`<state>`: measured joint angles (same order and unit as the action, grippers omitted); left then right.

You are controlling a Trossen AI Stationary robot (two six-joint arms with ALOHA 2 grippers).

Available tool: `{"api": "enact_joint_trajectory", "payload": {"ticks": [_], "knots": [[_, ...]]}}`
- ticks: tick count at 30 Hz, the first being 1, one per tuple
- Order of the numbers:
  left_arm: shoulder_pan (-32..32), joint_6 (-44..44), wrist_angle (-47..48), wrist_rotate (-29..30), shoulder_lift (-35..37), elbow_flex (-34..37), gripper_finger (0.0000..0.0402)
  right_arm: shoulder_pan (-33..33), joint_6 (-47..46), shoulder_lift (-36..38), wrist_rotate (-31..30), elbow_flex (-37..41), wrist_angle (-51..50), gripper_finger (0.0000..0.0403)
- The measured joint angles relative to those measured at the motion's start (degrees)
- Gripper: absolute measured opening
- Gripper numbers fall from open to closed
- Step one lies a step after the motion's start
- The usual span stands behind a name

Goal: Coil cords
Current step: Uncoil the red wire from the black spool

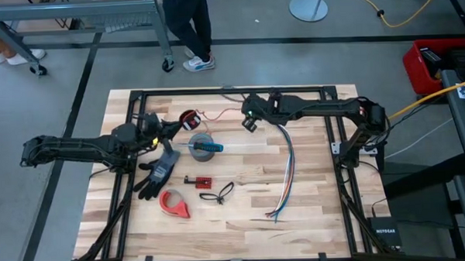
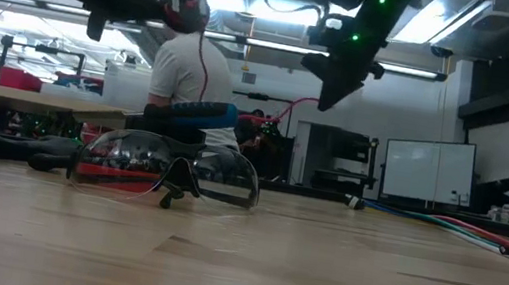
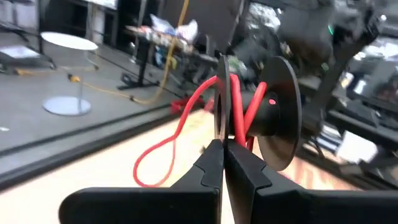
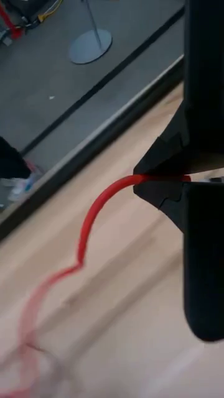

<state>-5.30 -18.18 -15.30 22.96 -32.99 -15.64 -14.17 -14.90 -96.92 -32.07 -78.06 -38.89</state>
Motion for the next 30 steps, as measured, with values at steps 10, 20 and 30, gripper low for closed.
{"api": "enact_joint_trajectory", "payload": {"ticks": [10,20,30], "knots": [[0.0,-3.67,12.79,0.75,-0.02,0.02,0.0,-4.43,4.18,-0.02,9.13,0.0,18.79,0.0007],[-0.07,-3.66,20.01,9.56,-0.02,0.02,0.0,-6.15,5.18,-0.02,30.88,0.02,39.09,0.0007],[-0.09,-4.57,25.31,18.93,-0.04,0.02,0.0,-6.1,0.08,-0.02,51.22,0.02,48.8,0.0007]]}}
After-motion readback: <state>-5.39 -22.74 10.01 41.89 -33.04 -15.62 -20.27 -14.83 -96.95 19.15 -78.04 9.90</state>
